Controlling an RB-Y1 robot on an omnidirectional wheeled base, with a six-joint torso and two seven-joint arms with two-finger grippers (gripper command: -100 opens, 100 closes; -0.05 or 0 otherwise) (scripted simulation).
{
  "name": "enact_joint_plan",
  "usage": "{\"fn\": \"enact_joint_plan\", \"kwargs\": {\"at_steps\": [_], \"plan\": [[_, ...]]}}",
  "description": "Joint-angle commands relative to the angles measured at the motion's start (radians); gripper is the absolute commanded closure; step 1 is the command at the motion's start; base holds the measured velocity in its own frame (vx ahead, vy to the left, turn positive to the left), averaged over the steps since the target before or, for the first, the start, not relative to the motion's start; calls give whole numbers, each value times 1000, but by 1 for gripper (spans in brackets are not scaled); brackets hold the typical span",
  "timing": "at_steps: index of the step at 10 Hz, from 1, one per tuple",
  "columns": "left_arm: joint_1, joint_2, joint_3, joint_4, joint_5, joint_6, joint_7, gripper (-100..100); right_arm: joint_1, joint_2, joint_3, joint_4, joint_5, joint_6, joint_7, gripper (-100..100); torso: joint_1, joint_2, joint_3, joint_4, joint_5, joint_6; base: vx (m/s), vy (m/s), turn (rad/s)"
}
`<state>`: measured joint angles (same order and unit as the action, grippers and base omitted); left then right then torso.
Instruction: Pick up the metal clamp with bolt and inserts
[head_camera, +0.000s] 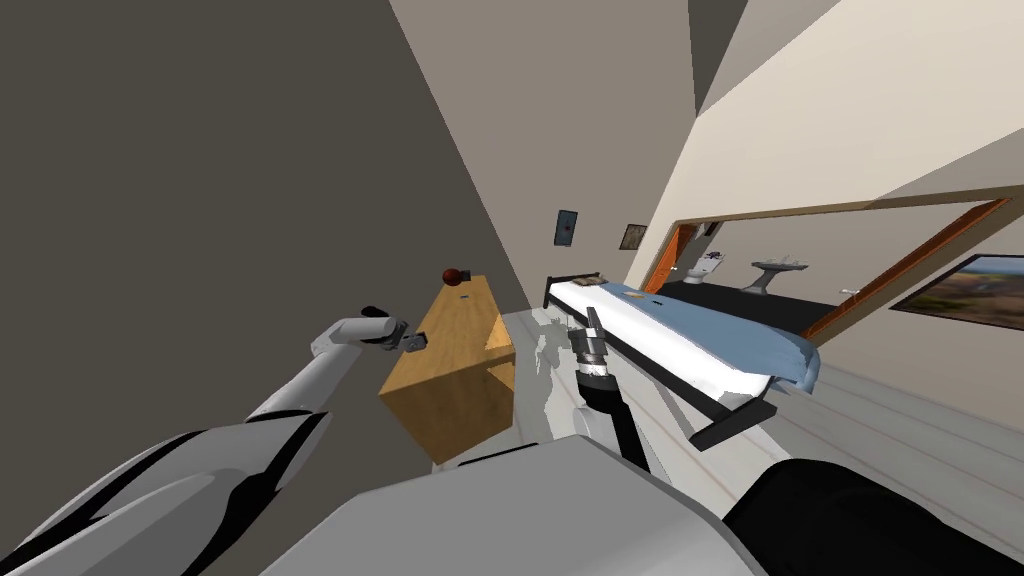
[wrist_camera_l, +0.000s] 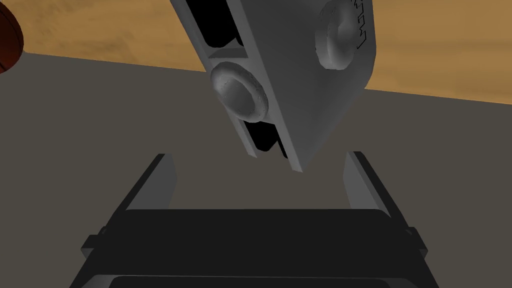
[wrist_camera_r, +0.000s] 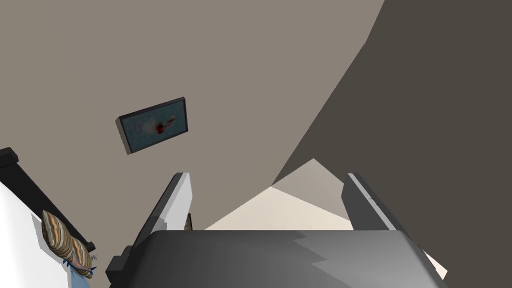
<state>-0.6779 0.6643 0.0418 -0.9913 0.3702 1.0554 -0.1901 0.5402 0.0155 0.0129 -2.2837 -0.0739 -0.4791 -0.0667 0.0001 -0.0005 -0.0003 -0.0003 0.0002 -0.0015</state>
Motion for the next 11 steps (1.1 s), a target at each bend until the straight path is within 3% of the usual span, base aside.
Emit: {"fn": "enact_joint_plan", "kwargs": {"at_steps": [1,3,4,5,6,7,8,11], "plan": [[-50,20,-3,50,19,50,-8,-100,0,0,0,0,0,0,0,0,0,0,0,0,0,0,1,-16,-71],[-52,20,-3,92,19,80,-8,-100,0,0,0,0,0,0,0,0,-1,0,0,0,0,0,6,-2,-23],[-94,38,-5,147,37,118,-16,-100,0,0,0,0,0,0,0,0,0,0,0,0,0,0,10,-13,-73],[-94,38,-5,158,37,135,-16,-100,0,0,0,0,0,0,0,0,-1,0,0,0,0,0,10,-6,-59],[-134,55,-7,205,55,163,-25,-100,0,0,0,0,0,0,0,0,-1,0,0,0,0,0,12,-5,-63],[-134,55,-7,222,55,187,-25,-100,0,0,0,0,0,0,0,0,-1,0,0,0,0,0,12,0,-41],[-172,71,-9,266,71,217,-32,-100,0,0,0,0,0,0,0,0,0,0,0,0,0,0,48,8,-103],[-207,86,-12,339,87,283,-40,-100,0,0,0,0,0,0,0,0,0,0,0,0,0,0,16,3,-33]]}}
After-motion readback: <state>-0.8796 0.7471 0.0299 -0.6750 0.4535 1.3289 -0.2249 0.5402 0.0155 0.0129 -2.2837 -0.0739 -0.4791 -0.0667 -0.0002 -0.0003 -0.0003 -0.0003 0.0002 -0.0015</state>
